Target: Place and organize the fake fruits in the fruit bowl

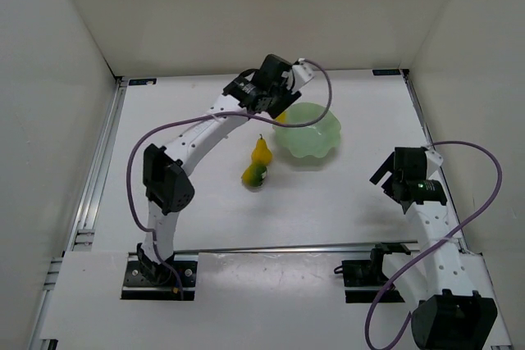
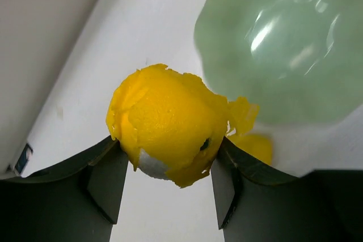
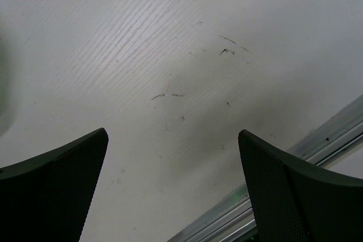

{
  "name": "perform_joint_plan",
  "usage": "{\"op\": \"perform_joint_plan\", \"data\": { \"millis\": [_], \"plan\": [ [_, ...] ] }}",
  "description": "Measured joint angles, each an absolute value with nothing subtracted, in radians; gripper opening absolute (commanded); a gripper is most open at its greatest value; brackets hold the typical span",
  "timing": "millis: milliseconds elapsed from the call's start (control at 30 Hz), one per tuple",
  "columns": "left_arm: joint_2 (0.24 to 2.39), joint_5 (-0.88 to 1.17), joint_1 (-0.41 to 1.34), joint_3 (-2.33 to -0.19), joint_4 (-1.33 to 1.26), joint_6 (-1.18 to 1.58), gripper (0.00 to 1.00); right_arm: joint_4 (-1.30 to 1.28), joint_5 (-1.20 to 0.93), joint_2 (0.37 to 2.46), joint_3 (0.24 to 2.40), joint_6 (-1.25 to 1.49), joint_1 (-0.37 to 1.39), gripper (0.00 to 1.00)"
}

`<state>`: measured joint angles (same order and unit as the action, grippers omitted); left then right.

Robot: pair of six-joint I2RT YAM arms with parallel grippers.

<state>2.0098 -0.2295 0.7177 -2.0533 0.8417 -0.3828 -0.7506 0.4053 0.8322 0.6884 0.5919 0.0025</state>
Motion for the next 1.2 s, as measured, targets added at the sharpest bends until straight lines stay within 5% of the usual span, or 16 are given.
{"op": "perform_joint_plan", "data": {
  "millis": [167, 267, 333, 700, 967, 1200],
  "plan": [
    [2.194, -0.215, 0.791, -2.289, 0.764, -0.38, 0.52, -0.747, 0.383, 0.834, 0.688, 0.595, 0.011, 1.0],
    [2.306, -0.198, 0.807, -2.321, 0.751, -0.382, 0.75, -0.745, 0.371, 0.832, 0.689, 0.593, 0.025, 1.0],
    [2.364, -0.193, 0.812, -2.321, 0.759, -0.389, 1.0, -0.744, 0.367, 0.832, 0.69, 0.588, 0.043, 1.0],
    [2.295, -0.236, 0.802, -2.296, 0.758, -0.386, 1.0, -0.649, 0.356, 0.843, 0.706, 0.505, 0.392, 1.0],
    [1.743, -0.264, 0.484, -1.826, 0.689, -0.306, 1.0, -0.473, 0.324, 1.258, 0.873, 0.528, 0.794, 1.0],
    [1.555, -0.281, 0.117, -1.373, 0.69, -0.235, 1.0, -0.327, 0.281, 1.617, 1.148, 0.641, 0.924, 1.0]
  ]
}}
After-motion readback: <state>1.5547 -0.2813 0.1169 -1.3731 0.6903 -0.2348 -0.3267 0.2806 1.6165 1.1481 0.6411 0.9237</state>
